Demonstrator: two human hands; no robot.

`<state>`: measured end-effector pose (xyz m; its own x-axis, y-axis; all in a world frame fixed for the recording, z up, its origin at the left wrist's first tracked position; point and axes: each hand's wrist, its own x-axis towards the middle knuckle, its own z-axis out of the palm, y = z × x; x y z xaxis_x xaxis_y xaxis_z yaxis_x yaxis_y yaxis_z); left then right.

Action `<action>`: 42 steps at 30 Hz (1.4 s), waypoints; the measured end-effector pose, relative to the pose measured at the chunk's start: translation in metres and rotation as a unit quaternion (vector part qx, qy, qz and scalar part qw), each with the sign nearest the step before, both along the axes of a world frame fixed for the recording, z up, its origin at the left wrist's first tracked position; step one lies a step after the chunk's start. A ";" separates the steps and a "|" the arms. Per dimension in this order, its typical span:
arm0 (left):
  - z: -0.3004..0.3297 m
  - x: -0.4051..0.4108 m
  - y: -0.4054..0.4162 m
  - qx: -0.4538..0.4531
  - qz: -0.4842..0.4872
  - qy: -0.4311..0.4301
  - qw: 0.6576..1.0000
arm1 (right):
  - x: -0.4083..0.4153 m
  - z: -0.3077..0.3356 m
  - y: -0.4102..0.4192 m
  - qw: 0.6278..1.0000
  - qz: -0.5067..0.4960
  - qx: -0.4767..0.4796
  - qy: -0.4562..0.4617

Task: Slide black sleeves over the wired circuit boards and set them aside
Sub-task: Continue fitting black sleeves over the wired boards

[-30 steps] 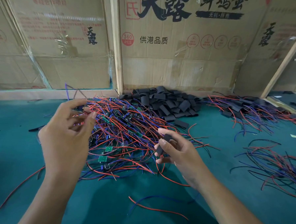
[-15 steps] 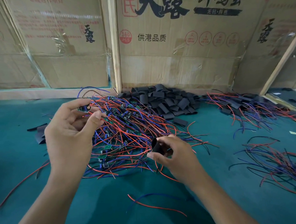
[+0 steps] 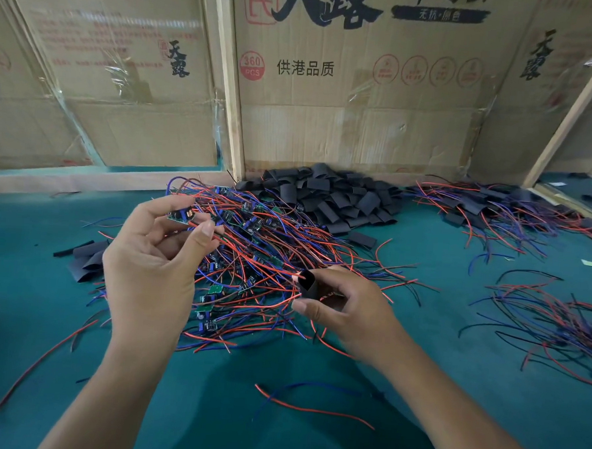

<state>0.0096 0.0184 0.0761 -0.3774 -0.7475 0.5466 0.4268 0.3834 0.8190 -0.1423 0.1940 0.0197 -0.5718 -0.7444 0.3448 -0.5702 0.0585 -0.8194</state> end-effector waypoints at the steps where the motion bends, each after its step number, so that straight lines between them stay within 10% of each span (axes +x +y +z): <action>1: -0.001 0.000 0.000 -0.011 0.004 -0.006 1.000 | 0.001 0.001 0.000 1.000 -0.002 -0.001 0.002; 42: -0.009 -0.001 0.019 -0.420 0.160 0.008 0.893 | 0.010 0.018 0.006 0.996 -0.018 0.037 0.077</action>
<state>0.0081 0.0378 0.0672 -0.2056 -0.1391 0.9687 0.1939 0.9644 0.1796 -0.1326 0.2000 0.0379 -0.5433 -0.7508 0.3757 -0.6854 0.1384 -0.7149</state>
